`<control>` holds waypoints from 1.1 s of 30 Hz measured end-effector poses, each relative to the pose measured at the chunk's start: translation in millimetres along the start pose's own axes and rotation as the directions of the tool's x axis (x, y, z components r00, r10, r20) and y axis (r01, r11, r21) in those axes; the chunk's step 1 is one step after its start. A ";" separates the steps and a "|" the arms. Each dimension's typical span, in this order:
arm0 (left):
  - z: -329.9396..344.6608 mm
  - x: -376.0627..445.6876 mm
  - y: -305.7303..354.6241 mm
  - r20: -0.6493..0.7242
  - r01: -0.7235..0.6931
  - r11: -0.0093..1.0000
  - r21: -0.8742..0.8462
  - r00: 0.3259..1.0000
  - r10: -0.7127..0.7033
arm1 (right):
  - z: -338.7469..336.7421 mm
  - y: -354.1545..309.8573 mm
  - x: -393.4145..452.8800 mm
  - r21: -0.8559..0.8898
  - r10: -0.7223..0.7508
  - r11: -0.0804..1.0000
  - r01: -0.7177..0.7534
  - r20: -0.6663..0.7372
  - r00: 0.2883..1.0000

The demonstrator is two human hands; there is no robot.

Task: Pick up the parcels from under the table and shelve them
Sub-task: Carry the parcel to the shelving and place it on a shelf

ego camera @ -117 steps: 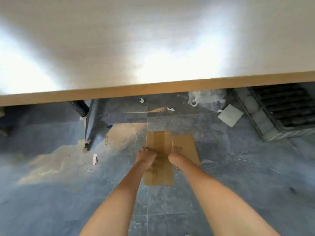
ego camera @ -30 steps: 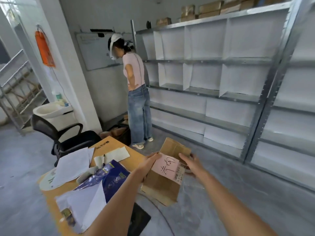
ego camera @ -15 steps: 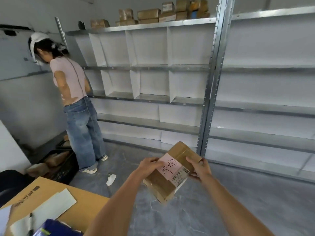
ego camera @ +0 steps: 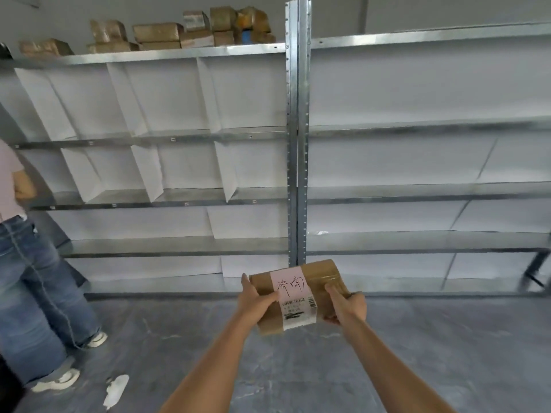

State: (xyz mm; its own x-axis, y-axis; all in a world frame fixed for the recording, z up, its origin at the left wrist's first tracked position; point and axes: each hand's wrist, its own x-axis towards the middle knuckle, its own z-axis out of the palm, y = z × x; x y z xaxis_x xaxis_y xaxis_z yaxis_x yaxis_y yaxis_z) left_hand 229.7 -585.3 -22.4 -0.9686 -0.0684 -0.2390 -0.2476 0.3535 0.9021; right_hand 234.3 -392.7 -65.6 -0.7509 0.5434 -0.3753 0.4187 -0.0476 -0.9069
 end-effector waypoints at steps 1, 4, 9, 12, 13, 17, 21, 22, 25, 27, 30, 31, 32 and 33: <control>9.3 11.7 9.0 0.003 0.012 1.000 0.000 1.000 -0.012 | -9.3 -7.1 9.7 -0.056 -0.018 0.998 0.018 0.007 1.000; 39.7 47.4 36.7 0.069 -0.004 0.999 0.048 0.998 0.001 | -41.4 -23.7 45.6 -0.228 -0.089 0.969 0.099 0.054 0.995; 106.9 87.9 80.8 0.233 -0.107 0.991 0.080 0.969 0.086 | -96.2 -39.0 110.7 -0.276 -0.107 0.952 0.128 0.092 0.990; 154.6 103.9 106.0 0.360 -0.186 0.978 0.096 0.922 0.140 | -132.9 -43.0 139.4 -0.280 -0.099 0.952 0.119 0.086 0.991; 169.9 107.9 114.2 0.394 -0.220 0.969 0.113 0.905 0.160 | -145.1 -44.7 147.0 -0.278 -0.102 0.953 0.121 0.082 0.991; 230.0 135.2 142.2 0.488 -0.309 0.937 0.160 0.850 0.198 | -190.5 -50.3 179.2 -0.276 -0.138 0.951 0.141 0.029 0.990; 296.5 169.6 171.5 0.584 -0.382 0.914 0.141 0.777 0.235 | -229.2 -62.0 213.1 -0.278 -0.141 0.953 0.119 -0.060 0.988; 313.4 179.8 179.5 0.605 -0.398 0.906 0.142 0.760 0.239 | -239.1 -67.0 222.4 -0.289 -0.133 0.951 0.107 -0.072 0.989; 363.1 214.3 206.3 0.675 -0.454 0.876 0.163 0.699 0.237 | -269.5 -83.4 251.4 -0.367 -0.144 0.924 0.108 -0.073 0.987; 395.7 237.6 227.6 0.725 -0.494 0.850 0.180 0.651 0.225 | -289.5 -96.4 270.0 -0.415 -0.136 0.907 0.077 -0.114 0.984; 446.3 262.4 260.9 0.798 -0.553 0.821 0.144 0.555 0.234 | -317.9 -114.4 296.0 -0.444 -0.124 0.896 0.002 -0.245 0.962; 462.5 266.4 272.6 0.818 -0.571 0.812 0.120 0.521 0.245 | -327.7 -118.9 303.4 -0.435 -0.122 0.900 -0.019 -0.292 0.949; 479.0 269.3 283.2 0.838 -0.580 0.809 0.096 0.486 0.249 | -338.1 -122.8 308.8 -0.433 -0.120 0.901 -0.040 -0.335 0.935; 495.7 271.3 292.9 0.858 -0.597 0.799 0.073 0.446 0.255 | -349.0 -125.6 313.0 -0.437 -0.118 0.897 -0.063 -0.376 0.919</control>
State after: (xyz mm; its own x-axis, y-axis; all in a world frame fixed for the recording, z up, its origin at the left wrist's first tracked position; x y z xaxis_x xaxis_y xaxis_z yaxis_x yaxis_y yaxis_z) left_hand -94.3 -37.9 -1.1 -0.4758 0.8599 -0.1847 0.3826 0.3914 0.8369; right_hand 124.9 75.9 -2.2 -0.5476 0.8201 -0.1659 0.6463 0.2887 -0.7064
